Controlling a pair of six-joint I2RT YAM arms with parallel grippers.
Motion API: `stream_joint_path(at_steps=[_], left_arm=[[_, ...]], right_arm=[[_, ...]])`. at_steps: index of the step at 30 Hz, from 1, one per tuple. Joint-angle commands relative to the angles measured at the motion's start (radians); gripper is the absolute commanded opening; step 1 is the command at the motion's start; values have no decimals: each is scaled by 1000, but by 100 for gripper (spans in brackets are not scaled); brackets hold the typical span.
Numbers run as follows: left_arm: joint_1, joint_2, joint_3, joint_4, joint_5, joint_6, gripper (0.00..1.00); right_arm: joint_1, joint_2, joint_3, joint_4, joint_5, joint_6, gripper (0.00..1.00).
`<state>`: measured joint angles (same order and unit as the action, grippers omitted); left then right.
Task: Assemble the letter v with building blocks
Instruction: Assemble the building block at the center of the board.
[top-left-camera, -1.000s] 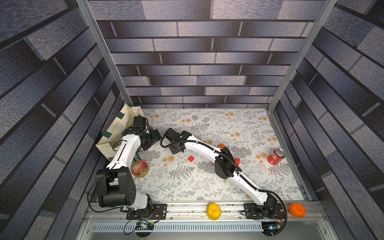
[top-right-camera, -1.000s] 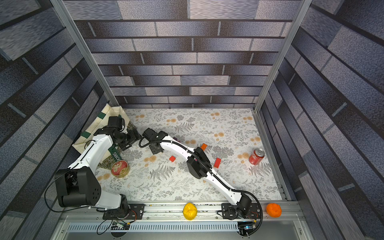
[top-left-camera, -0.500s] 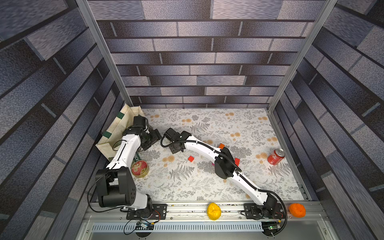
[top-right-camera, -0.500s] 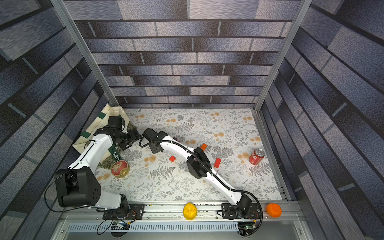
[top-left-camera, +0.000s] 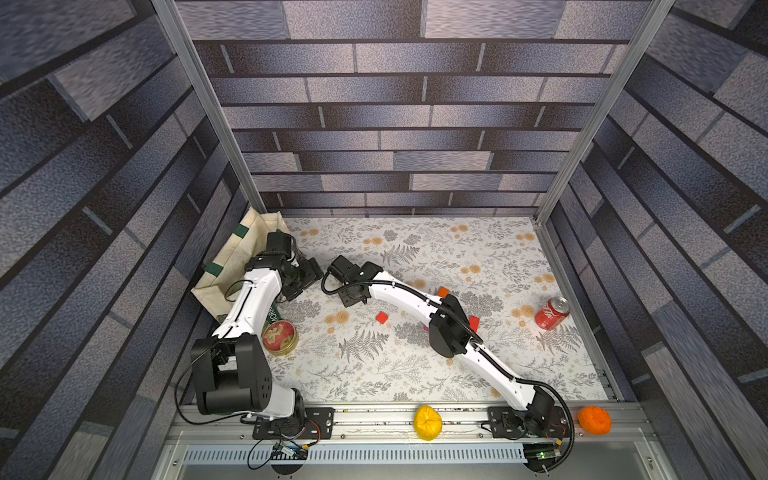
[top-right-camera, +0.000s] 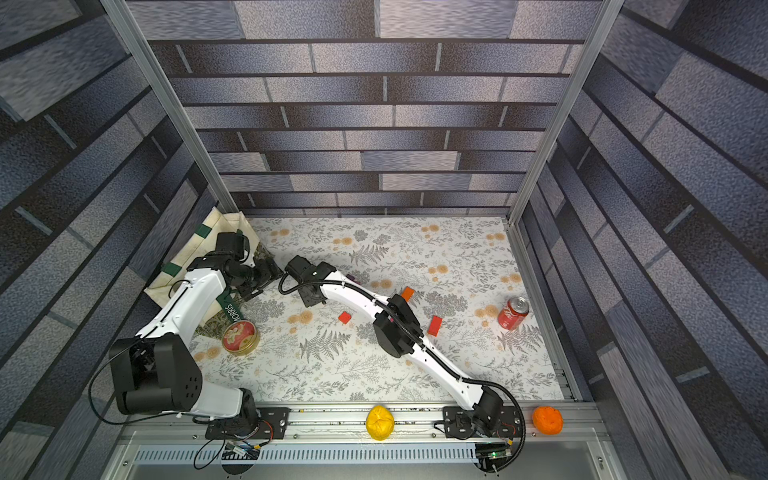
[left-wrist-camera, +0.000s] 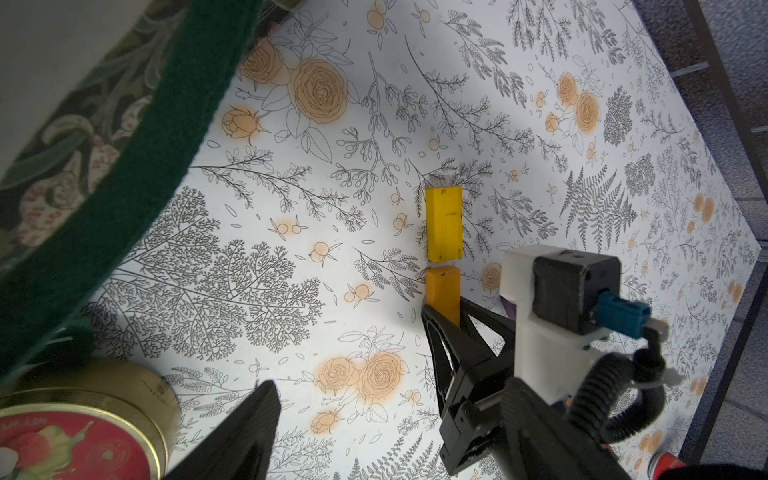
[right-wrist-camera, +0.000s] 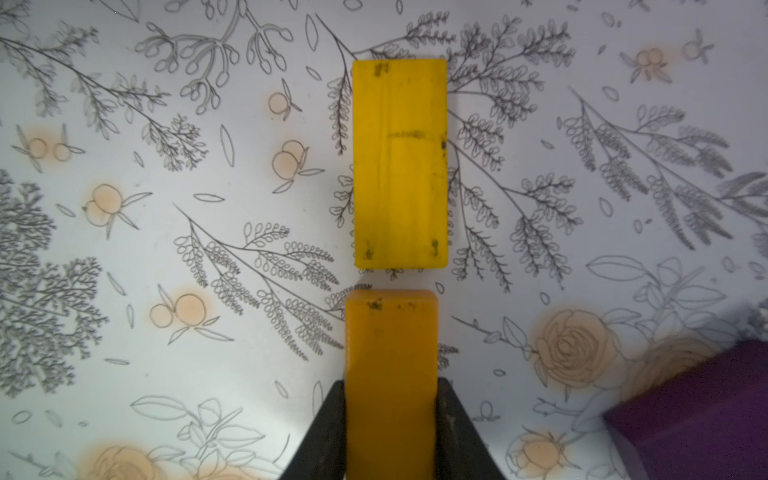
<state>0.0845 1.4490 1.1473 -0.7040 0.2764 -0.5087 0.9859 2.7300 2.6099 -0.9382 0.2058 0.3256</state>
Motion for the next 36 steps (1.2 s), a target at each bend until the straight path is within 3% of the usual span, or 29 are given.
stream_joint_path(at_steps=[1,4,11,16,27,33,36], left_arm=[[-9,-30,22,-33,-6,7,86],[-14,-33,20,-33,-5,4,87],[-27,-29,20,-33,-2,4,87],[-32,-27,20,-32,-3,4,87],[-52,-27,26,-46,-10,7,86],[-68,-20,23,-46,-16,10,83],[-83,4,26,-51,-12,12,78]], right_arm=[[-16,53,6,-29,34,9,32],[-15,47,6,-15,41,9,36],[-16,24,6,-3,34,15,62],[-15,-4,6,-17,16,14,73],[-15,-186,-52,-16,-64,13,87],[-15,-365,-286,111,-140,58,88],[-15,-446,-429,198,-177,97,84]])
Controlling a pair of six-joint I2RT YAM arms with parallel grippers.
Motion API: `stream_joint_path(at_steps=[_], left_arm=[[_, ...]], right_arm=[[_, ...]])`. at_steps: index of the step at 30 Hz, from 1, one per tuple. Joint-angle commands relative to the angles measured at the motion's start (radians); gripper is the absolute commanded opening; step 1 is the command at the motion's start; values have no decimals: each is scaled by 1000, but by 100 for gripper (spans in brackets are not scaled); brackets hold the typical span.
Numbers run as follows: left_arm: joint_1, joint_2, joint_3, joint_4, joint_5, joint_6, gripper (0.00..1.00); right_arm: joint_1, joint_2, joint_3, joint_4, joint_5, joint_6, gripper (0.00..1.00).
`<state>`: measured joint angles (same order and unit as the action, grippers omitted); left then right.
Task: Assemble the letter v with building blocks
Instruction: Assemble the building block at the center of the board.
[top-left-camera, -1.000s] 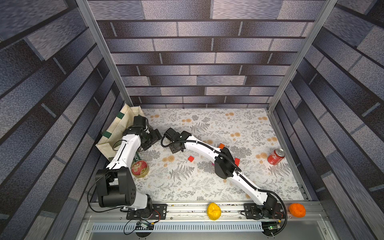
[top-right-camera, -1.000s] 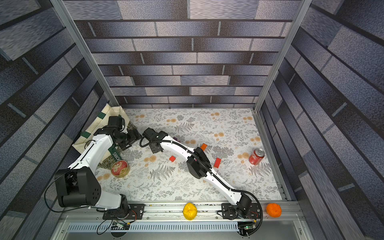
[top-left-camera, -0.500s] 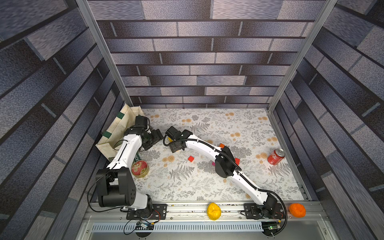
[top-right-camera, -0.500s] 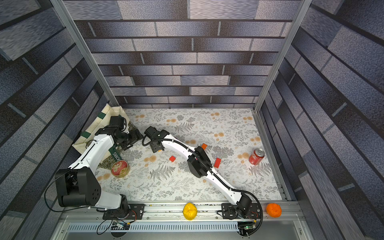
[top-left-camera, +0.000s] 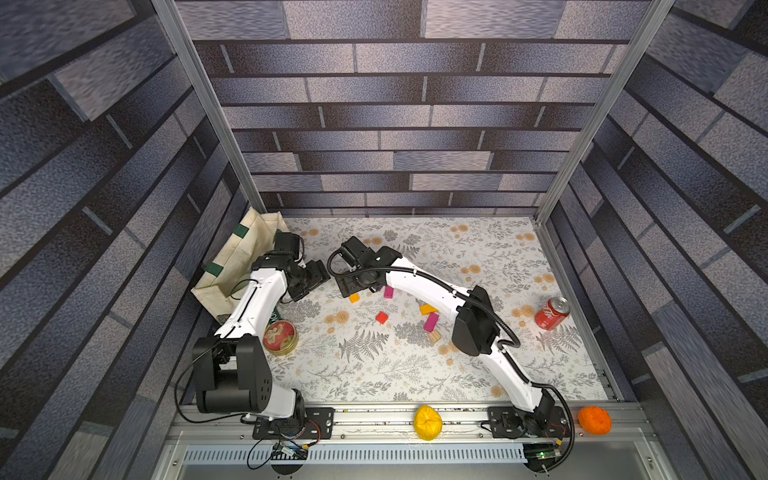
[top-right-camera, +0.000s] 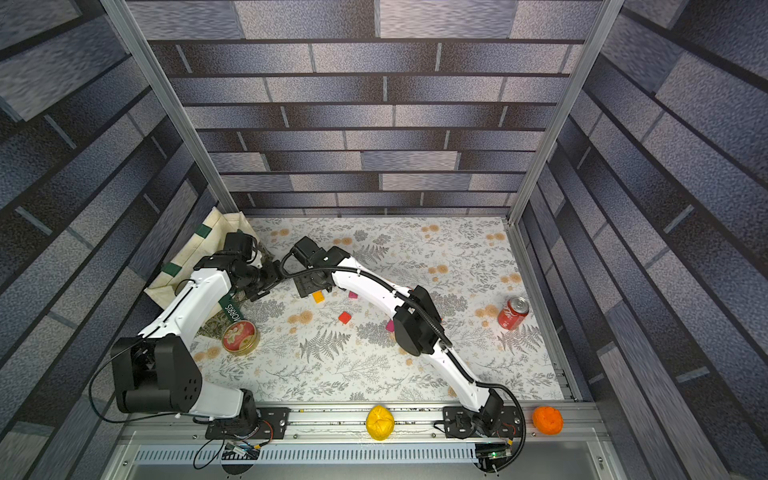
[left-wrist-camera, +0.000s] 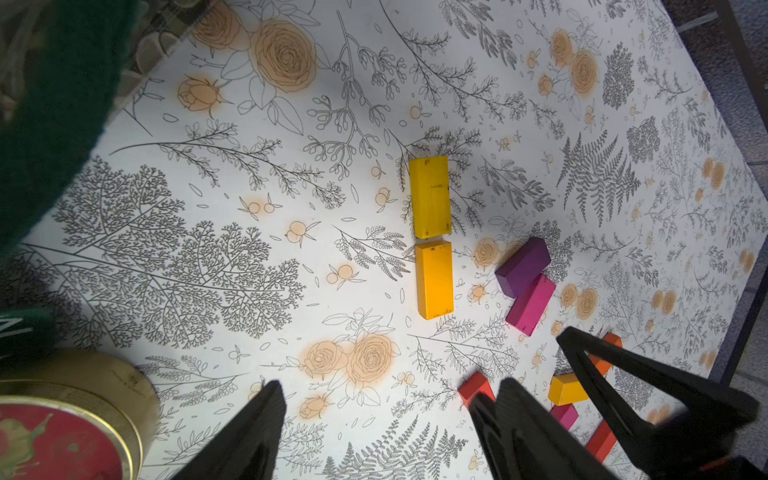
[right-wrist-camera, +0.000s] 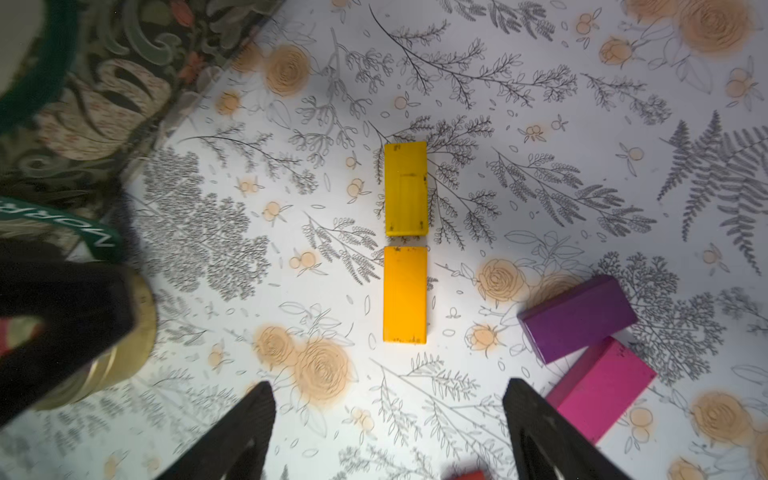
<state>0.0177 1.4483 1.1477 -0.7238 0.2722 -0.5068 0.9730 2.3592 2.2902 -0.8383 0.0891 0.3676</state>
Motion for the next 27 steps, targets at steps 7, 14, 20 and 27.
stream_joint_path(at_steps=[7,14,20,27], left_arm=[[-57,72,36,-42,16,16,66],[-76,144,49,-30,92,-40,44],[-81,229,160,-78,116,-66,30],[-71,282,138,-61,82,-59,25]], right_arm=[[-2,-182,-366,202,-141,134,37],[-3,-186,-508,255,-188,191,0],[-2,-147,-506,264,-195,201,0],[-3,-92,-459,245,-197,204,0]])
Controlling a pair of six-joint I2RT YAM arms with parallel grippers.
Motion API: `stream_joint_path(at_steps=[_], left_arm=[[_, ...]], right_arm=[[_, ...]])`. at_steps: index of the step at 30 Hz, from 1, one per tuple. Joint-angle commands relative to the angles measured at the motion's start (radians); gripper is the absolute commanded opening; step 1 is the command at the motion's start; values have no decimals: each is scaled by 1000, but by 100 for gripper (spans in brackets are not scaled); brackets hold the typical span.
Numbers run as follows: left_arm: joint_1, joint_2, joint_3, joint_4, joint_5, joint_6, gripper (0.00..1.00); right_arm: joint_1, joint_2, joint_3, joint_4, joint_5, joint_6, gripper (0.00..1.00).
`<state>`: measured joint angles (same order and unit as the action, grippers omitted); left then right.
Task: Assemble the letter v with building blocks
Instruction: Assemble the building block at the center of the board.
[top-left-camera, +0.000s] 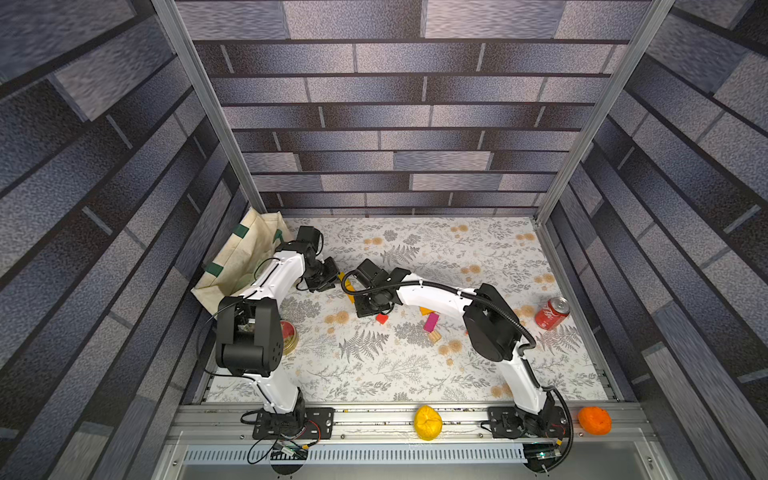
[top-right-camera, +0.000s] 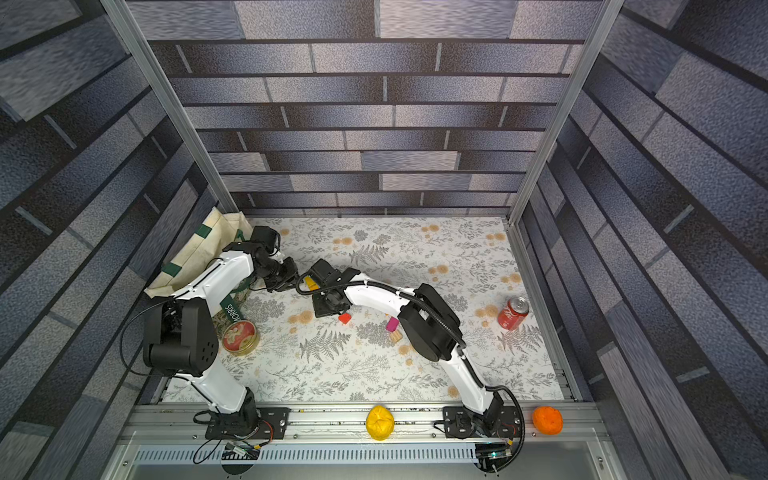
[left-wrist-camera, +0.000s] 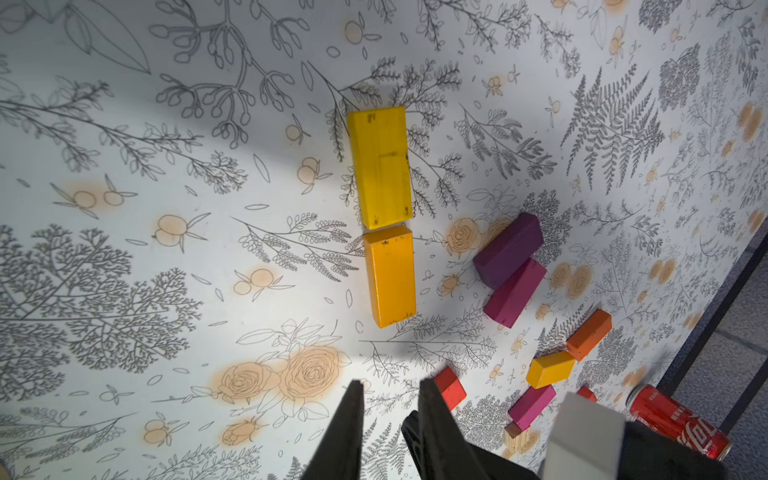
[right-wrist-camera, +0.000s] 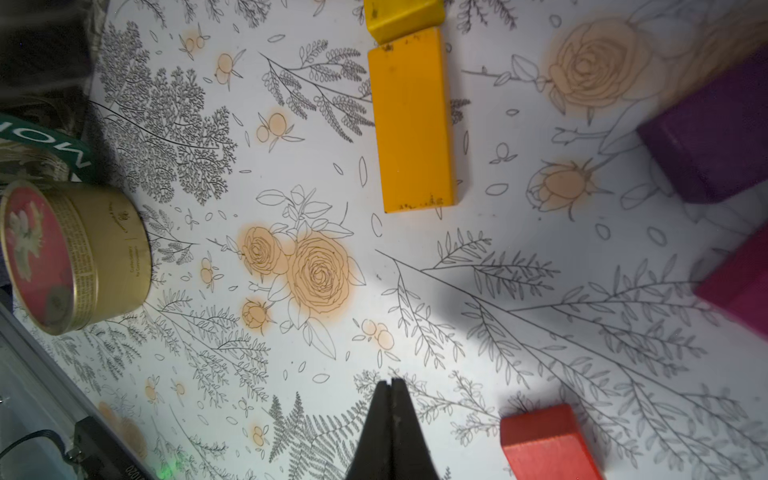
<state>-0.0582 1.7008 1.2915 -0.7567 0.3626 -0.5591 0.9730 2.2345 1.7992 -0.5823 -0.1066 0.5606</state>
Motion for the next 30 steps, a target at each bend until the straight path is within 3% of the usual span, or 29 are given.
stream_joint_path(at_steps=[1,21,30], left_arm=[[6,38,-10,-30,-6,-5,24],[3,89,-12,-44,12,-15,20],[-10,77,-10,-57,-46,-6,22]], right_arm=[[-4,35,31,-12,4,11,0],[-31,111,61,24,-30,61,0],[-42,126,34,81,-38,104,0]])
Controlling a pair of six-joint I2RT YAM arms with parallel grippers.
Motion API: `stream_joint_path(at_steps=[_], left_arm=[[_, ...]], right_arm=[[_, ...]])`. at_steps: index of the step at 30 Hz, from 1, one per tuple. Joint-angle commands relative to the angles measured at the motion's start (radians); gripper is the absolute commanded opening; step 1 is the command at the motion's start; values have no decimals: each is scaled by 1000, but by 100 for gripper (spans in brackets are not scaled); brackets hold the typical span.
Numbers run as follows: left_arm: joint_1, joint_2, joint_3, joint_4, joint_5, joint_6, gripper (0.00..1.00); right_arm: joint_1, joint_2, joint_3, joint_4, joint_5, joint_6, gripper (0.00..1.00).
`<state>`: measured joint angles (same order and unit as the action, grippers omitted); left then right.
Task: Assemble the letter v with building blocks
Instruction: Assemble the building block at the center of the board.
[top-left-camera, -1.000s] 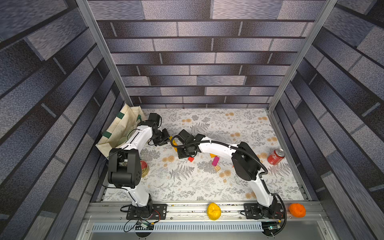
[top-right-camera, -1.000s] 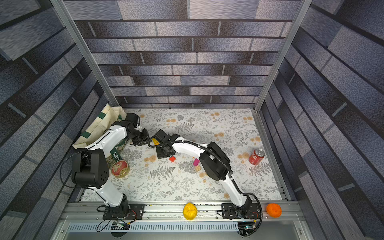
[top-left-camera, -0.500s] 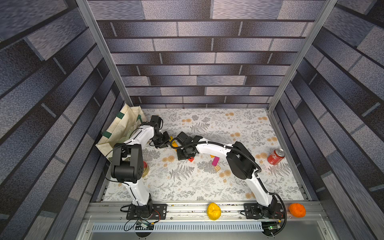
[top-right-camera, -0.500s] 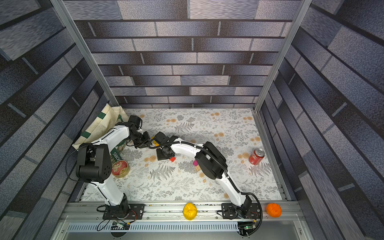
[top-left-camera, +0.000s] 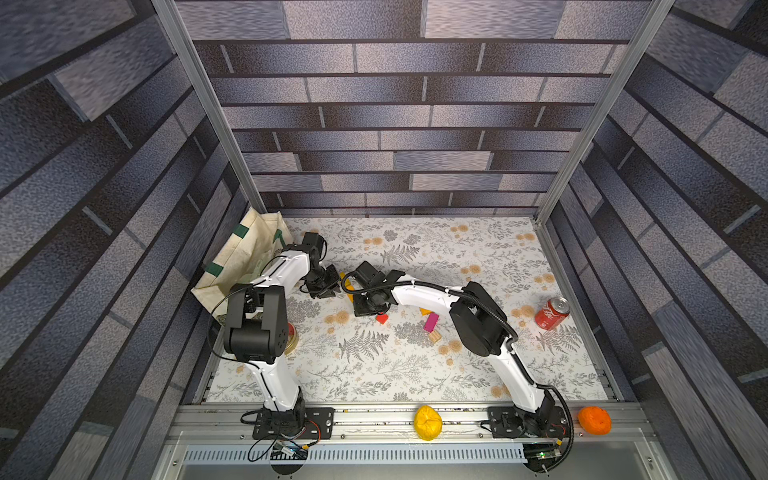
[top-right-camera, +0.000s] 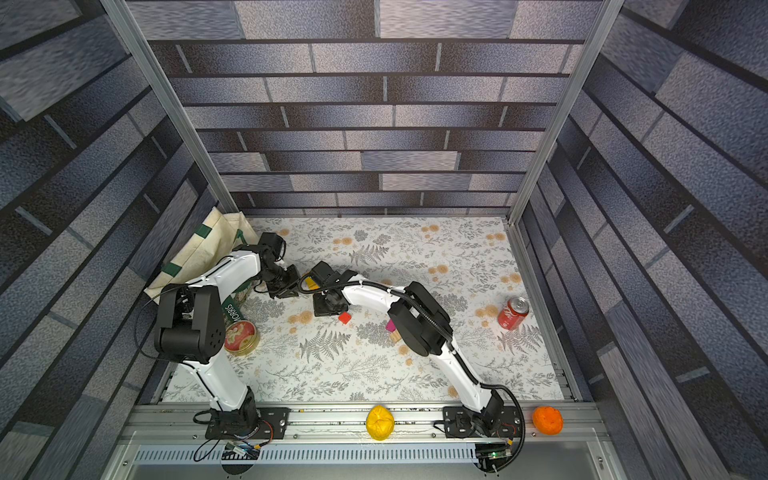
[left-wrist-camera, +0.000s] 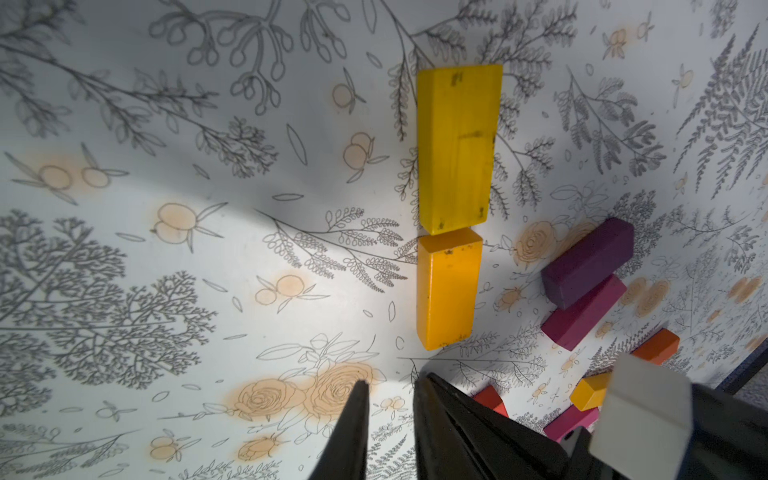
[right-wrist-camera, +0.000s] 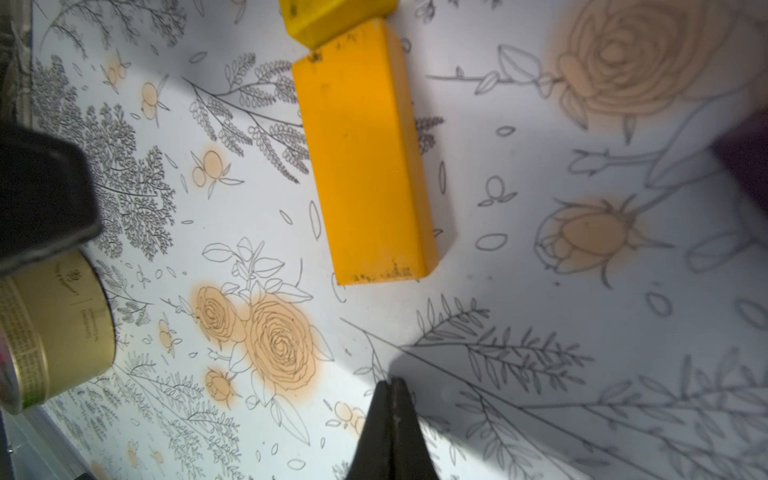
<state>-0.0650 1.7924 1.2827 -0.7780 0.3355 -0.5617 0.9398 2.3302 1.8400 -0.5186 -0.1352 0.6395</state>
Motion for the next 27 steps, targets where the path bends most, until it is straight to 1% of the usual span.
stream_joint_path(at_steps=[1,9,27], left_arm=[[-5,-10,0,-36,-14,-4,22],[-11,8,-1,-39,-20,-2,22],[-20,43,9,-58,-41,3,19]], right_arm=[[-11,33,-6,19,-8,29,0],[-21,41,4,18,12,41,0],[-32,96,89,-14,3,39,0]])
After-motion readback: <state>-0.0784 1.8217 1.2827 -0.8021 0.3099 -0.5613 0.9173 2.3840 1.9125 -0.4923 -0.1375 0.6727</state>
